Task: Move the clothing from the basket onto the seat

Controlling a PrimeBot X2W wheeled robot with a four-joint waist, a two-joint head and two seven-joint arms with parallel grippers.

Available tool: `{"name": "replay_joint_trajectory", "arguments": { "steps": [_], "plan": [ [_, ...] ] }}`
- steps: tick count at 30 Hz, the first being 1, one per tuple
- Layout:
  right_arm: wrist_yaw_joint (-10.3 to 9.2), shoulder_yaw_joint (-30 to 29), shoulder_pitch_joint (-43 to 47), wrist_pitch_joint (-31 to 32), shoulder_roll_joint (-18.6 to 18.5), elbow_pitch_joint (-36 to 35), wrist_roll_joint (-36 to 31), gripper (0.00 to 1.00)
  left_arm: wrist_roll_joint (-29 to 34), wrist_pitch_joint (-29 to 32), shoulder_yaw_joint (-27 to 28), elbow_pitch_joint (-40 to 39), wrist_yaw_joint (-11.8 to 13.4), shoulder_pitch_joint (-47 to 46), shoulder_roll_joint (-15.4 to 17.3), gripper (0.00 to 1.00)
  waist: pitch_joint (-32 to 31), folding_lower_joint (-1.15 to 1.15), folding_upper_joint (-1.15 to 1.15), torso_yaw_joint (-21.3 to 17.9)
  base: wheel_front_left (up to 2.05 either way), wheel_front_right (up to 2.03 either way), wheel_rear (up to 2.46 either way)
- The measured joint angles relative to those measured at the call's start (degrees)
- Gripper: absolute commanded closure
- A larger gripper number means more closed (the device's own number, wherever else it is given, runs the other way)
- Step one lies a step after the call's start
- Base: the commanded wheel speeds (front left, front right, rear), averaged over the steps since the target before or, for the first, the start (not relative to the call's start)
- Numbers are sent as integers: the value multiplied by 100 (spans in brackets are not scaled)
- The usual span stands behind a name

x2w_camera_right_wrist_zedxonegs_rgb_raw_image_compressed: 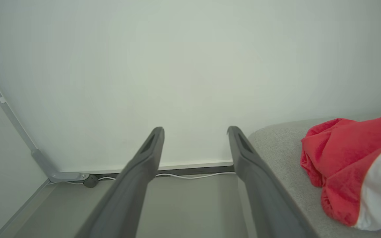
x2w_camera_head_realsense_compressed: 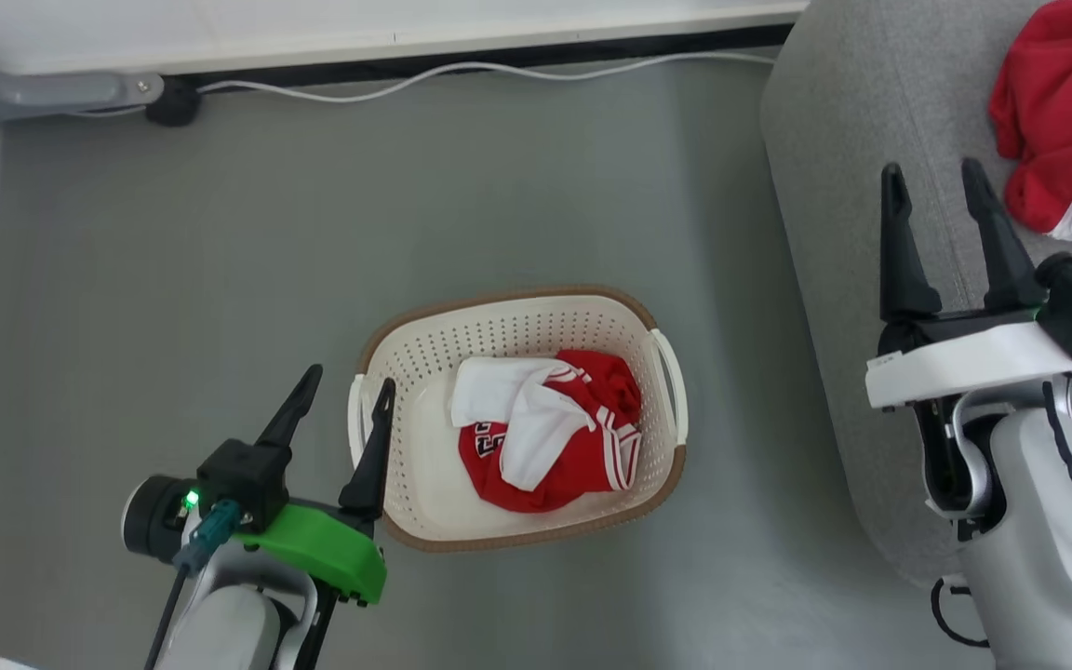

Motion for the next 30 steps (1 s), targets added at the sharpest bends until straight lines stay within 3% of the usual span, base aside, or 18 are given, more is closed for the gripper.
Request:
{"name": "replay_joint_trajectory", "arguments": {
  "steps": [13, 30],
  "plan": [
    [48, -125, -936, 54, -29, -225, 4, 0, 301, 231, -291, 542, -113, -1088, -237, 0, 1052, 0, 0, -277, 0, 0, 0],
    [151, -155, -2335, 119, -63, -556, 14, 0, 714, 341, -539, 1181, -314, -2430, -266, 0, 2454, 1, 0, -546, 0, 0, 0]
  ]
}}
